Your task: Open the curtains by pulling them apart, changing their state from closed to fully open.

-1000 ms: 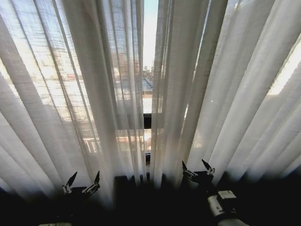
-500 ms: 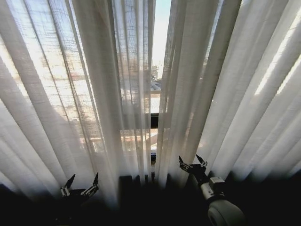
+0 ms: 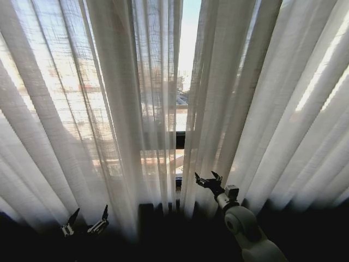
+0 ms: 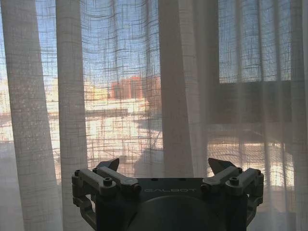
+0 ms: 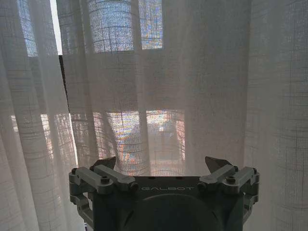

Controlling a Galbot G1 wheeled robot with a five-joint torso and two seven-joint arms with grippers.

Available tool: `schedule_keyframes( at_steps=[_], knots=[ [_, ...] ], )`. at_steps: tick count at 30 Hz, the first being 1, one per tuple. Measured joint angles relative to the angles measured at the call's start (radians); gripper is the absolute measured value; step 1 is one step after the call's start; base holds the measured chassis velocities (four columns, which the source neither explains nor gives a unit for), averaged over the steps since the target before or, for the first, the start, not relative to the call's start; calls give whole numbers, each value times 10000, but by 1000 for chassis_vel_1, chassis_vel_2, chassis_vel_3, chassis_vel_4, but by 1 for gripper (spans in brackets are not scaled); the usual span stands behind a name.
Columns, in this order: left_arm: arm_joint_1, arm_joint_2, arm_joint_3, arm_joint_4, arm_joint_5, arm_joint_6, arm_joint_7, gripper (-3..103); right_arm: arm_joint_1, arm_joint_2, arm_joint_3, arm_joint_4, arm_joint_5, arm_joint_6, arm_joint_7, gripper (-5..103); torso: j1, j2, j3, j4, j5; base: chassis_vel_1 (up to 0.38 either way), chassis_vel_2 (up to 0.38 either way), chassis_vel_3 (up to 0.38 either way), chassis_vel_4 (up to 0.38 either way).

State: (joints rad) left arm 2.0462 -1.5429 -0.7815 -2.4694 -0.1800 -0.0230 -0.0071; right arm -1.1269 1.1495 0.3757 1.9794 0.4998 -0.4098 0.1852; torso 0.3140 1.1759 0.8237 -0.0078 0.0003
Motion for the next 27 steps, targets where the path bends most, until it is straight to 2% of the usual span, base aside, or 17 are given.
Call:
schedule_keyframes(
  at_steps=[7, 12, 13, 14, 18, 21, 23, 24, 26, 27],
  knots=[
    [-49, -203, 150, -19, 340, 34, 0, 100, 1389, -3, -790, -1099, 214, 34, 221, 100, 0, 1, -1, 4, -3, 0, 0, 0, 0],
    [-47, -313, 110, -155, 400, 80, -6, 100, 1693, 32, -1076, -1334, 200, 109, 267, 102, 0, 1, 0, 1, -1, 0, 0, 0, 0],
    [-35, -336, 105, -186, 404, 99, -9, 100, 1717, 13, -1130, -1346, 192, 178, 269, 98, 0, 0, 0, 1, 0, 0, 0, 0, 0],
    [-35, -336, 105, -186, 404, 99, -9, 100, 1717, 13, -1130, -1346, 192, 178, 269, 98, 0, 0, 0, 1, 0, 0, 0, 0, 0],
    [-3, -421, 151, -222, 520, 134, -13, 100, 1784, -152, -1223, -1351, 187, 303, 271, 78, 0, 1, -1, 1, -1, 0, 0, 0, 0],
    [-2, -432, 191, -224, 588, 135, -15, 100, 1836, -244, -1256, -1352, 234, 320, 271, 72, 0, 1, -1, 1, -2, 0, 0, 0, 0],
    [-2, -439, 210, -226, 639, 137, -16, 100, 1899, -300, -1288, -1411, 269, 360, 271, 61, 0, 1, -2, 1, -1, 0, 0, 0, 0],
    [-2, -439, 210, -226, 639, 137, -16, 100, 1899, -300, -1288, -1411, 269, 360, 271, 61, 0, 1, -2, 1, -1, 0, 0, 0, 0],
    [0, -452, 223, -230, 670, 139, -19, 100, 1953, -320, -1296, -1444, 314, 377, 278, 50, 0, 1, -2, 1, 0, 0, 0, 0, 0],
    [12, -460, 224, -230, 684, 134, -23, 100, 1968, -323, -1296, -1446, 332, 384, 288, 50, 0, 1, -2, 1, -1, 0, 0, 0, 0]
  ],
)
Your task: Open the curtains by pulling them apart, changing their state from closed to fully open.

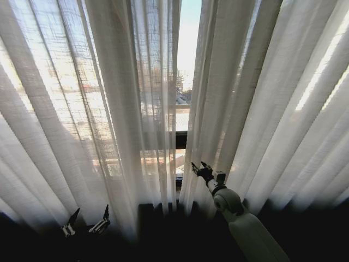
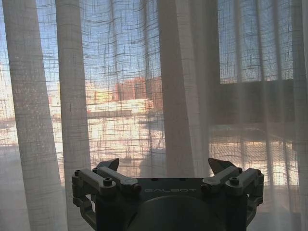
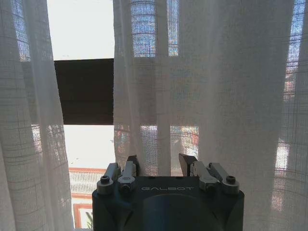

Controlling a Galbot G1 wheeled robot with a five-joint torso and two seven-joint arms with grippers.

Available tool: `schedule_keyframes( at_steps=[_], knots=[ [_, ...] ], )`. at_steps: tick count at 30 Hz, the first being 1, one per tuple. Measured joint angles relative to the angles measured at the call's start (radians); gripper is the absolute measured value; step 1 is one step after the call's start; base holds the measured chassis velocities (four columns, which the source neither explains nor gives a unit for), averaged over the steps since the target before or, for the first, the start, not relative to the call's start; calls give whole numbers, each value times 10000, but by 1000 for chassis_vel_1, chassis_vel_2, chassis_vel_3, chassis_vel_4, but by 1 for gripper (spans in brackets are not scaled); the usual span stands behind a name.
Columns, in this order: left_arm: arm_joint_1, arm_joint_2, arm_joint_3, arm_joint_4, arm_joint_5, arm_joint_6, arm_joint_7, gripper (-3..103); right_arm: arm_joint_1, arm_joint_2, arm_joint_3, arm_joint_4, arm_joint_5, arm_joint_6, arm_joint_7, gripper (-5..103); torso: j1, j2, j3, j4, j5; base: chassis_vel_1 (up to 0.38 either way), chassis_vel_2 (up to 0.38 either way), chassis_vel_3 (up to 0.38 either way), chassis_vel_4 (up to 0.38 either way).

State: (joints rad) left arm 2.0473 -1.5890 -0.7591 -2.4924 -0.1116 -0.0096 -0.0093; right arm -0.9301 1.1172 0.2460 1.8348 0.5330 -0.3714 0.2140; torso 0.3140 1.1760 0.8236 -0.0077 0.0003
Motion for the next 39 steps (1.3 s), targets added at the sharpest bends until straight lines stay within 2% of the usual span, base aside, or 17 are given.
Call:
schedule_keyframes(
  at_steps=[1, 2, 6, 8, 12, 21, 39],
  knots=[
    [31, -13, 0, 0, 14, -18, -5, 100, 8, -4, 0, 0, 23, 10, 16, 44, 0, 0, 0, 1, 0, 0, 0, 0, 0],
    [31, -13, 0, 0, 14, -18, -5, 100, 8, -4, 0, 0, 23, 10, 16, 44, 0, 0, 0, 1, 0, 0, 0, 0, 0],
    [149, -26, -36, -69, 0, -67, -32, 100, -40, -15, 33, 52, 120, 27, 105, 23, -1, 0, 0, 1, 0, 0, 0, 0, 0],
    [152, -26, -52, -72, -14, -69, -35, 100, -88, -15, 49, 101, 173, 28, 154, 23, -1, 0, 0, 0, 0, 0, 0, 0, 0],
    [41, -25, -59, -76, -31, -39, -41, 100, -285, -1, 160, 311, 215, 34, 213, 3, 0, 0, 0, 0, 0, 0, 0, 0, 0],
    [-63, -17, 15, -81, -33, 137, -42, 100, -561, -60, 353, 583, 211, 59, 237, 0, -1, 0, 0, 0, 0, 0, 0, 0, 0],
    [115, -19, 28, -80, -29, -44, -40, 100, -1085, -180, 908, 1089, 343, -30, 250, 0, 0, 0, -1, 0, -2, -2, -3, 3, 4]
  ],
)
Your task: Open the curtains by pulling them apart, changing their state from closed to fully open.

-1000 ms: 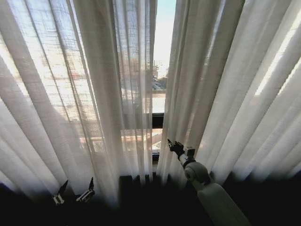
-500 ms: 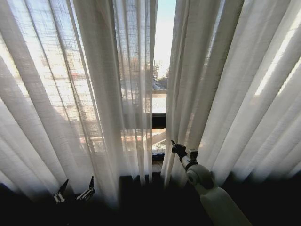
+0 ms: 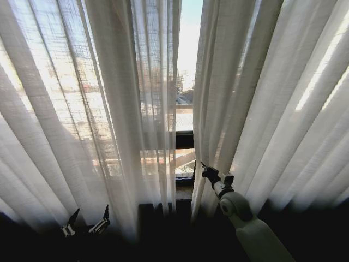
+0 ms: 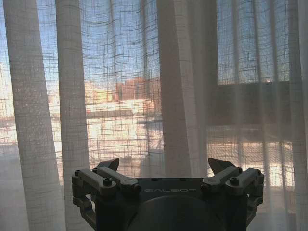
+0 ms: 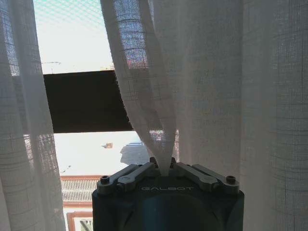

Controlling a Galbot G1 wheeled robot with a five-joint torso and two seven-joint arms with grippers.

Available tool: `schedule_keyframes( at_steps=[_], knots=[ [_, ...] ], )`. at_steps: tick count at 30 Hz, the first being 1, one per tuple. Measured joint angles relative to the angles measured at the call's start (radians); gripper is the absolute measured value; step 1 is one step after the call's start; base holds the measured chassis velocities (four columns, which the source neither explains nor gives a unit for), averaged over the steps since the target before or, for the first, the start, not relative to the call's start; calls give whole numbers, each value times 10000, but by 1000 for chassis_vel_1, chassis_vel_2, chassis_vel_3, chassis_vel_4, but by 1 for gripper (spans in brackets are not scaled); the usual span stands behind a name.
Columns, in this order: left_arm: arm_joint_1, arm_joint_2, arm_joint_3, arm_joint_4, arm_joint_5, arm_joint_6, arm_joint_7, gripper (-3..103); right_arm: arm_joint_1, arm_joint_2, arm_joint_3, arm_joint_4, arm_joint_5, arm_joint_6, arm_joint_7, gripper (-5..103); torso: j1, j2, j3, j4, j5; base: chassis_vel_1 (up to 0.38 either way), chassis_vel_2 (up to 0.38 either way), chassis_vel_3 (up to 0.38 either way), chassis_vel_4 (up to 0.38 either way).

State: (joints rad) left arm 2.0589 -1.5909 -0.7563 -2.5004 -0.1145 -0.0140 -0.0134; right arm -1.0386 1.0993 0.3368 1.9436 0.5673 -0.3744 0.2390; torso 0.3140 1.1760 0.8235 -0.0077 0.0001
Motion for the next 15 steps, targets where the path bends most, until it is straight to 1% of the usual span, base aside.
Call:
schedule_keyframes(
  at_steps=[1, 6, 11, 15],
  knots=[
    [28, 0, 1, 0, 6, -47, 0, 100, -44, -4, 61, 45, 8, 0, 0, 0, 0, 0, 0, 3, 0, -80, -82, 64, 65],
    [103, 0, 33, 0, 21, -112, 0, 100, -149, -17, 240, 117, 25, 0, 0, 0, 0, 1, 0, 1, 0, -104, -126, 108, 104],
    [126, 1, 104, 2, 50, -130, 2, 100, -356, -35, 584, 131, 31, 10, -7, 0, -2, 0, 0, -1, 4, -204, -197, 209, 198],
    [127, 2, 126, 4, 134, -166, 15, 100, -532, -44, 907, 229, 48, 22, -18, 0, -2, 0, 0, 0, 0, -260, -262, 277, 261]
  ],
)
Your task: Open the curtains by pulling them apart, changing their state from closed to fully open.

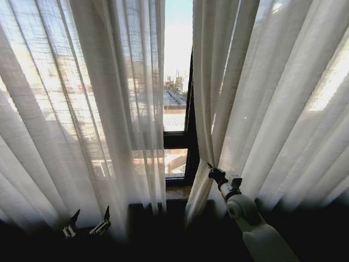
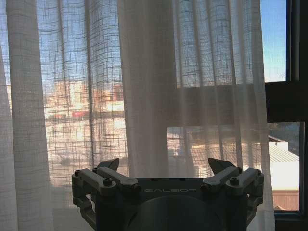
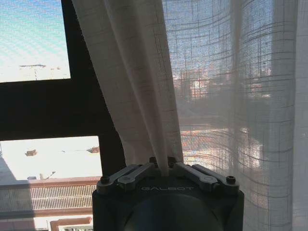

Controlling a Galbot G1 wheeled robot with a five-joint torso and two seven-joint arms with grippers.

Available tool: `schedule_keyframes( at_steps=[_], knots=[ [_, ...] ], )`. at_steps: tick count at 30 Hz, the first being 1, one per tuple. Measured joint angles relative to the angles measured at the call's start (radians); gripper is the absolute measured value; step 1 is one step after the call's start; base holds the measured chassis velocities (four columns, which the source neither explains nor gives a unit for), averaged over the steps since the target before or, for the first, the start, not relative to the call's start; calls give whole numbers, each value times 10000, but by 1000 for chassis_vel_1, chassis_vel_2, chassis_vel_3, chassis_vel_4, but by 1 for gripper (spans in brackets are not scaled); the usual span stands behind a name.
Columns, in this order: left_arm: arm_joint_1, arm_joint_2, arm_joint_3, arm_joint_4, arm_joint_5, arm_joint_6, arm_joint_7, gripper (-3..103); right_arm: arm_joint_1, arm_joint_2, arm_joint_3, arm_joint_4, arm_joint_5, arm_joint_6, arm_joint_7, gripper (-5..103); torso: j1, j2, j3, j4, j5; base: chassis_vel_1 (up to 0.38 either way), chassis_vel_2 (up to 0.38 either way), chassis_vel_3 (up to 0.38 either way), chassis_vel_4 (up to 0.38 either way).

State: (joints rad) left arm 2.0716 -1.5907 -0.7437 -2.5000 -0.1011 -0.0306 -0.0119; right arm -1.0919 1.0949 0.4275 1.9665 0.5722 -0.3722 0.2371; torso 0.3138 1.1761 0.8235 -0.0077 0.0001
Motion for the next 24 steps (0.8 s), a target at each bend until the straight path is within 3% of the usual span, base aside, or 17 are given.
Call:
schedule_keyframes(
  at_steps=[24],
  knots=[
    [670, -1, 87, 1, 106, -743, 17, 100, -507, -237, 857, 337, 217, 23, -6, 0, 0, 0, -1, 0, 1, -347, -344, 340, 352]
  ],
)
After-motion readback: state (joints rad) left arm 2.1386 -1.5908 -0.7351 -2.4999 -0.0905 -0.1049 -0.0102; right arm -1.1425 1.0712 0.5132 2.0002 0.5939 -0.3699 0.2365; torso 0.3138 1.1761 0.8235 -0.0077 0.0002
